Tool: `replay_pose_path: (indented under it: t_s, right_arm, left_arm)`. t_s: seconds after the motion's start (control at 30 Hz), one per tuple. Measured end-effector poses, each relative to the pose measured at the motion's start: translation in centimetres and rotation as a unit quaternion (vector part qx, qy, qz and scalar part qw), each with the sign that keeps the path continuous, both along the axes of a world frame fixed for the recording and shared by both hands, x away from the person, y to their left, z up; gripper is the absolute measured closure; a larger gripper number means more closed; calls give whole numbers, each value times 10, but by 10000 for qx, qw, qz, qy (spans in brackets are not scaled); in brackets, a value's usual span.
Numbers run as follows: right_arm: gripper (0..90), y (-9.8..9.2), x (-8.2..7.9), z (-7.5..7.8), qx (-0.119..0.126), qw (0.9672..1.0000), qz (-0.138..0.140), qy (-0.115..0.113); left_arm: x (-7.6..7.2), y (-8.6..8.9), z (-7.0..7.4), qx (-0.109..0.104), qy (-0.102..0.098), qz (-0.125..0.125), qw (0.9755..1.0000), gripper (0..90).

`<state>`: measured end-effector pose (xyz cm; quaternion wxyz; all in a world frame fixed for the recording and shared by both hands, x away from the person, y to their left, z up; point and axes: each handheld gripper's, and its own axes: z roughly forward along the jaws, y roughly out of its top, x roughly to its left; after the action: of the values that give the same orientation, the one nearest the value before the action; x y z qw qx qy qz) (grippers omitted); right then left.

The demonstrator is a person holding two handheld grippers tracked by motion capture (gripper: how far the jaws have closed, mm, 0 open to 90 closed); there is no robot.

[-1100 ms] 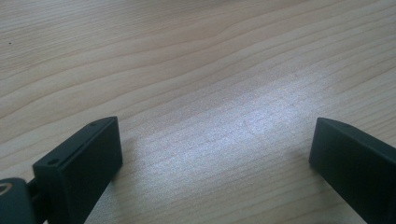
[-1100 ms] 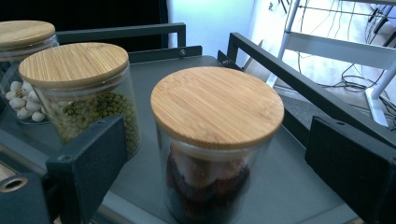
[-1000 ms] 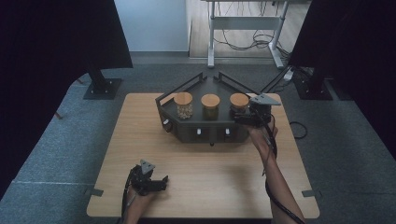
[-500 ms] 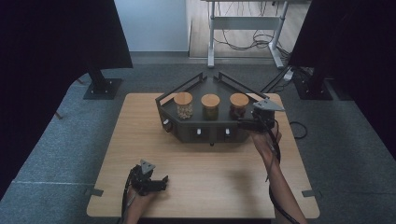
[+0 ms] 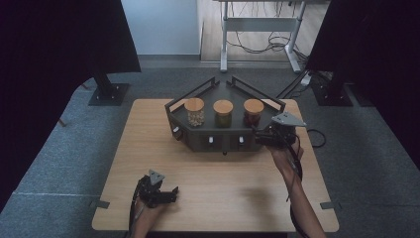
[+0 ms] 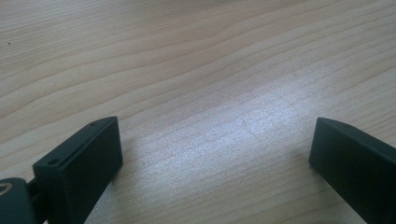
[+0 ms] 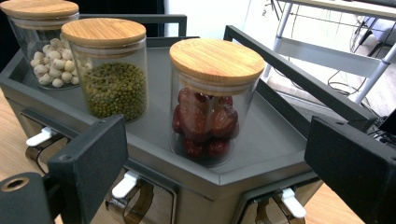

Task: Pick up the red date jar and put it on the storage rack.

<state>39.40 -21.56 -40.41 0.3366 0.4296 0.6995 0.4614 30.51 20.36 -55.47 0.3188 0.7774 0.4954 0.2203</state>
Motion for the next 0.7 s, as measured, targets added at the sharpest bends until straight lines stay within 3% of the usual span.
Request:
replay_pose_path:
  t_s: [0.7]
  right_arm:
    - [60,-8,-27,-8,-99,9999,20,-83]
  left_arm:
    - [0,0,0,-2,-4,0,10000,23]
